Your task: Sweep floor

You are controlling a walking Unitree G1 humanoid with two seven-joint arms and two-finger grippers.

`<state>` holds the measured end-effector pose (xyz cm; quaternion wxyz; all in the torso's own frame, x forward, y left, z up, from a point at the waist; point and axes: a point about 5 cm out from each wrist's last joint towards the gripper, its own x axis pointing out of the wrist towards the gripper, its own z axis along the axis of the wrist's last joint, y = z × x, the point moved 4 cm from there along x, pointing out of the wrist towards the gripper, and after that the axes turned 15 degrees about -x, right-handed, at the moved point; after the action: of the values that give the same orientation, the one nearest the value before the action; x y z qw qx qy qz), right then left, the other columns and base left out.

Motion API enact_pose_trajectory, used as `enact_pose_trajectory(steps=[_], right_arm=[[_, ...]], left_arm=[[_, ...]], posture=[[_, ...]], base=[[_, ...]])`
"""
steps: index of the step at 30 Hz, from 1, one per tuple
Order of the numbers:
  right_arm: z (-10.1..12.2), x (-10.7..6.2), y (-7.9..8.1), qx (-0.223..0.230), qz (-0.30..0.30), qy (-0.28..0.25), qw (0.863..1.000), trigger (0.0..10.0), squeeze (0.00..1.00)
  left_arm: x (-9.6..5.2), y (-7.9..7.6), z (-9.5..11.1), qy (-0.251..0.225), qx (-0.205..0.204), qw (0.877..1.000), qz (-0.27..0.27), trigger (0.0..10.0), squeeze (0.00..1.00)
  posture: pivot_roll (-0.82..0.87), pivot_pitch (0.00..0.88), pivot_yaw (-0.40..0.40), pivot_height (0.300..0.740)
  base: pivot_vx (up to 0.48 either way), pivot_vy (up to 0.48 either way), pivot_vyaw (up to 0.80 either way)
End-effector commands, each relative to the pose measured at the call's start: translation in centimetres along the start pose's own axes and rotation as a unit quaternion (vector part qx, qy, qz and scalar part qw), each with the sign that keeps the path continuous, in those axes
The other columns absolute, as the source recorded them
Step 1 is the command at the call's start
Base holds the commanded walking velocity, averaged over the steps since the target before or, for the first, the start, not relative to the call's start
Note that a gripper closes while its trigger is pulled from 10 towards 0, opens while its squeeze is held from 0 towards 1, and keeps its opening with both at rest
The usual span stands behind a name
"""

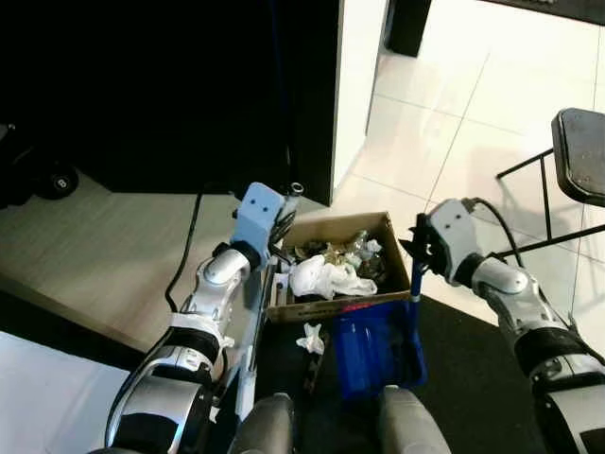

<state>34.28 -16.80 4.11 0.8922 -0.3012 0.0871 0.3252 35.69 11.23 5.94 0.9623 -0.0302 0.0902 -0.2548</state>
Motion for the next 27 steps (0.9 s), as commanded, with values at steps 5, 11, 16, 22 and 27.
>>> enact_pose_trajectory(steps=[5, 11, 16, 22, 27], right_arm=[[0.9, 1.4, 1.6, -0.012, 0.032, -0.008, 0.999, 10.0, 0.00], [1.9, 2.5, 2.7, 0.009, 0.035, -0.024, 0.999, 10.0, 0.00], [2.4, 3.3, 3.9, 0.025, 0.038, -0.031, 0.998, 10.0, 0.00], [3.2, 3.9, 5.5, 0.029, 0.054, -0.045, 0.997, 10.0, 0.00], [4.3, 4.5, 6.3, 0.043, 0.055, -0.066, 0.995, 10.0, 0.00]], left_arm=[[1.8, -1.8, 0.9, -0.008, -0.029, 0.999, -0.019, 10.0, 0.00], [3.6, -5.7, 1.1, -0.003, -0.063, 0.995, -0.073, 10.0, 0.00], [4.3, -7.3, 1.4, -0.006, -0.083, 0.992, -0.090, 10.0, 0.00], [4.7, -7.6, 1.6, -0.006, -0.097, 0.991, -0.089, 10.0, 0.00], [4.8, -7.0, 2.5, -0.032, -0.101, 0.992, -0.068, 10.0, 0.00]], posture=[[-0.01, 0.080, 0.011, 0.740], [-0.01, 0.081, 0.016, 0.740], [-0.02, 0.080, 0.019, 0.740], [-0.02, 0.082, 0.015, 0.740], [-0.02, 0.084, 0.010, 0.740]], base=[[0.000, 0.000, 0.00], [0.000, 0.000, 0.00], [0.000, 0.000, 0.00], [0.000, 0.000, 0.00], [0.000, 0.000, 0.00]])
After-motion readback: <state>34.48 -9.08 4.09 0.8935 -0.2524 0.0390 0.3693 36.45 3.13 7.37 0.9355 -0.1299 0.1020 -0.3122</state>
